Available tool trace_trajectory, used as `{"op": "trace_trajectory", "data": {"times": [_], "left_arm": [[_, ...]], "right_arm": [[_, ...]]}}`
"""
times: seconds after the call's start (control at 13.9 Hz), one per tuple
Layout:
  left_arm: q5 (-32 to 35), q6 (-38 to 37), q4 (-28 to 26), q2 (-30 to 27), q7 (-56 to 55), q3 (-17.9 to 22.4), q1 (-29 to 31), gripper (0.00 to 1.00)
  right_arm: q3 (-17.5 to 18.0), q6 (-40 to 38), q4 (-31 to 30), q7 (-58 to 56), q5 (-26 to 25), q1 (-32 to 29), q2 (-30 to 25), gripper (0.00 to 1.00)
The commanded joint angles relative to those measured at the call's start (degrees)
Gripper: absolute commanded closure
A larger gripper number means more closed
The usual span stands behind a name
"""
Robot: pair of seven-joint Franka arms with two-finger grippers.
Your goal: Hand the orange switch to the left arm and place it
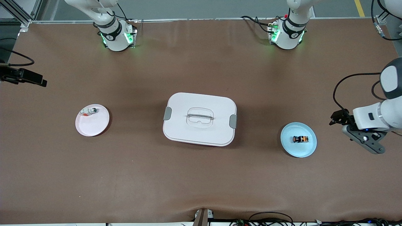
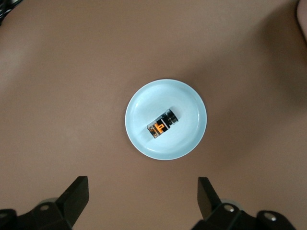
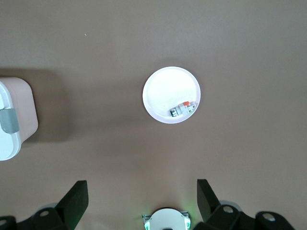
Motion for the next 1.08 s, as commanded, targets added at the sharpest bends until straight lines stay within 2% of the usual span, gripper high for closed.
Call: {"op": "trace_trajectory", "data": {"times": [0.0,0.29,0.43,0.65,0.72,0.86,1.01], "left_arm": [[-1.7,-4.1,-0.1,-5.1,-11.2,-0.2,0.2,0.00],[-1.8,-7.3,0.0,-8.8,-24.4,-1.2,0.0,0.00],[-1.8,-9.3,0.0,-10.3,-33.0,-3.1,0.0,0.00],[-1.2,-10.6,-0.1,-12.4,-34.1,-2.4,-1.4,0.00],[-1.2,-10.7,-0.1,-13.1,-34.3,1.2,-4.4,0.00],[-1.8,-11.3,-0.7,-15.4,-33.9,13.4,-14.4,0.00],[-2.2,-15.0,-0.7,-17.7,-34.2,21.4,-21.5,0.00]], "right_arm": [[0.2,5.5,-11.0,0.9,0.8,-0.1,-8.4,0.00],[0.3,7.7,-12.3,0.8,0.8,0.0,-10.3,0.00],[0.3,7.3,-12.5,0.8,0.8,0.0,-10.7,0.00],[-0.1,6.4,-12.7,0.9,1.1,-0.4,-10.7,0.00],[0.0,6.4,-12.9,0.9,1.1,-0.3,-10.7,0.00],[0.0,6.7,-13.0,0.9,1.1,-0.3,-10.8,0.00],[0.1,7.4,-14.6,0.9,1.1,-0.2,-11.9,0.00]]}}
